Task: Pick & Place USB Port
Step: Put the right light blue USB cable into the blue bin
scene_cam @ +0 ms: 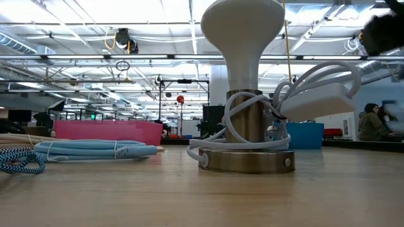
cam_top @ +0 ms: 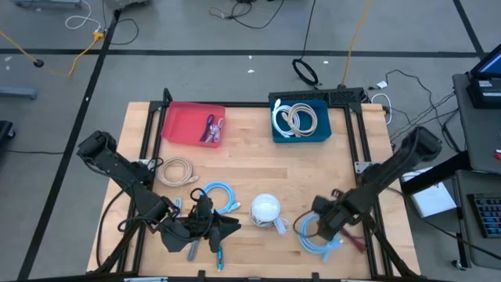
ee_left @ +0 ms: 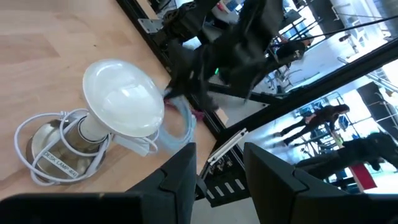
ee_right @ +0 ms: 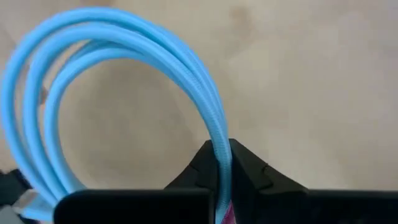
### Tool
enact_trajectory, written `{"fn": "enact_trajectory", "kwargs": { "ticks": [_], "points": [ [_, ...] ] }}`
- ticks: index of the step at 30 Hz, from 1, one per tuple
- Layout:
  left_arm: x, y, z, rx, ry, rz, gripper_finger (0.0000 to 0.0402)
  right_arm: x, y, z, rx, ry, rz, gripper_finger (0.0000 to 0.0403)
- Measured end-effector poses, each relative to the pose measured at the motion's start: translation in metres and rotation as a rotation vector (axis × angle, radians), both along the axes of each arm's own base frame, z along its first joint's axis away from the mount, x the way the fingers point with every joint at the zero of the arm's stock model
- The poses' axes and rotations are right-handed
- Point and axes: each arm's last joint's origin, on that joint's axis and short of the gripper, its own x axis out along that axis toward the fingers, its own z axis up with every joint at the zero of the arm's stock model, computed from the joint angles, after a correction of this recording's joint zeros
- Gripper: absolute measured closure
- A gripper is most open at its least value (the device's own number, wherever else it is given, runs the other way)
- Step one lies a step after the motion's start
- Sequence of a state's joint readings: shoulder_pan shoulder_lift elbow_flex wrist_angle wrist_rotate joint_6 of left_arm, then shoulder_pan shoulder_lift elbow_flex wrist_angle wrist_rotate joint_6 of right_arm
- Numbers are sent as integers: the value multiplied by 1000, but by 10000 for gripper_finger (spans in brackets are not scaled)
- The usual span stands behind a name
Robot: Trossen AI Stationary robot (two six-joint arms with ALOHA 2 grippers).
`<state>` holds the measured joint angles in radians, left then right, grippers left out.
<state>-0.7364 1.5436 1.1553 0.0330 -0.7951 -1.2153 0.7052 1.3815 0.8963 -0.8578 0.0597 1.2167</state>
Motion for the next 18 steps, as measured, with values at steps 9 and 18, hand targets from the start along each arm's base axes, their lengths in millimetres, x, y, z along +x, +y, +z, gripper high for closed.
{"fn": "enact_trajectory", "kwargs": {
  "ticks": [9, 18],
  "points": [
    [4, 6, -1, 34, 16, 6, 266, -27, -69, 98, -241, -221, -327, 396],
    [15, 21, -8, 39, 98, -57, 266, -16, -150, 129, -451, -453, -673, 396]
  ]
}}
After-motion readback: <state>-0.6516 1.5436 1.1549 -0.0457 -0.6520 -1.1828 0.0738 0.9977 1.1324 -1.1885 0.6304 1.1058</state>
